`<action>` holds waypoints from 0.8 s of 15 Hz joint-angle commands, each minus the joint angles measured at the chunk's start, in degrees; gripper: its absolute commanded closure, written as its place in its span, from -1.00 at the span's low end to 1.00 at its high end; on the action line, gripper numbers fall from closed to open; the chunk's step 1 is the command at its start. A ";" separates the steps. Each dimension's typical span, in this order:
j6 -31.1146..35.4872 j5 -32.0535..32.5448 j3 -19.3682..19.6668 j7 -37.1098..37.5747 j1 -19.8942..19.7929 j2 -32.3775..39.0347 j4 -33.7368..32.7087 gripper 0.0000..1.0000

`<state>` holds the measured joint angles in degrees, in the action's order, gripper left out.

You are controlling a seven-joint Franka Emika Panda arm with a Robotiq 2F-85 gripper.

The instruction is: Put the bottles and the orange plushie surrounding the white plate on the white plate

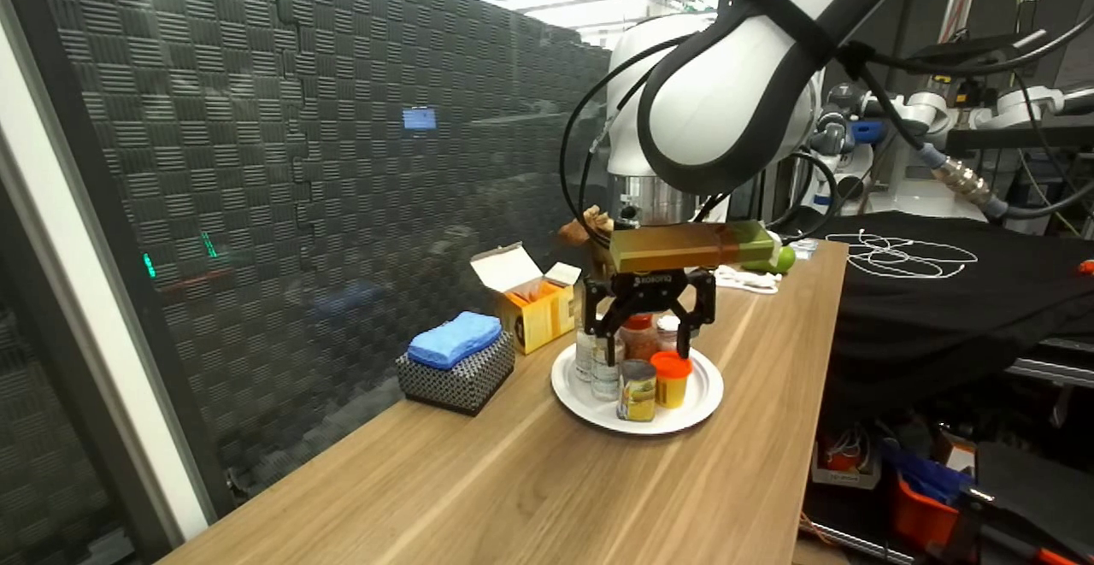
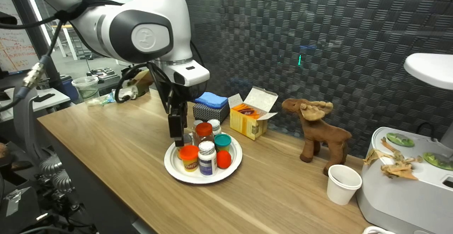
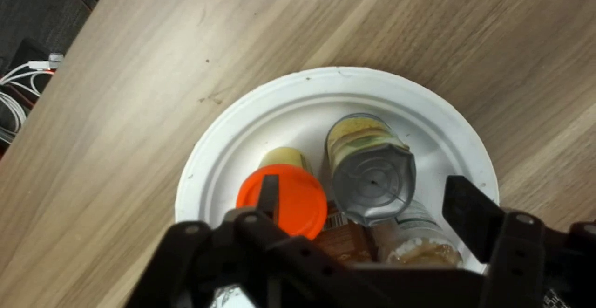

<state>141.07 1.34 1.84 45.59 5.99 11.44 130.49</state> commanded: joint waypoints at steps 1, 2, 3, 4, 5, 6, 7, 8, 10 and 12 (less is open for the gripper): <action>0.54 1.07 -0.11 0.14 0.10 -4.33 2.44 -1.00; 0.42 1.29 -0.21 0.18 0.12 -5.23 2.73 -1.00; -1.19 2.15 -0.29 0.15 0.23 -6.59 2.96 -1.00; -2.50 2.19 -0.66 -0.90 0.08 -7.81 3.12 -0.99; -4.50 3.42 -0.99 -3.01 -0.01 -9.49 3.58 -1.00; -6.03 3.90 -1.50 -5.48 -0.20 -11.05 3.94 -0.99; -7.65 3.84 -2.03 -7.97 -0.39 -12.59 4.17 -1.00; -9.17 3.54 -2.49 -10.87 -0.56 -14.41 4.72 -1.00; -11.46 3.35 -3.16 -14.93 -0.81 -17.62 5.48 -1.00; -12.98 2.75 -3.67 -18.30 -1.09 -20.28 5.93 -1.00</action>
<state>130.43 4.31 -0.55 32.51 5.99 -2.79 134.00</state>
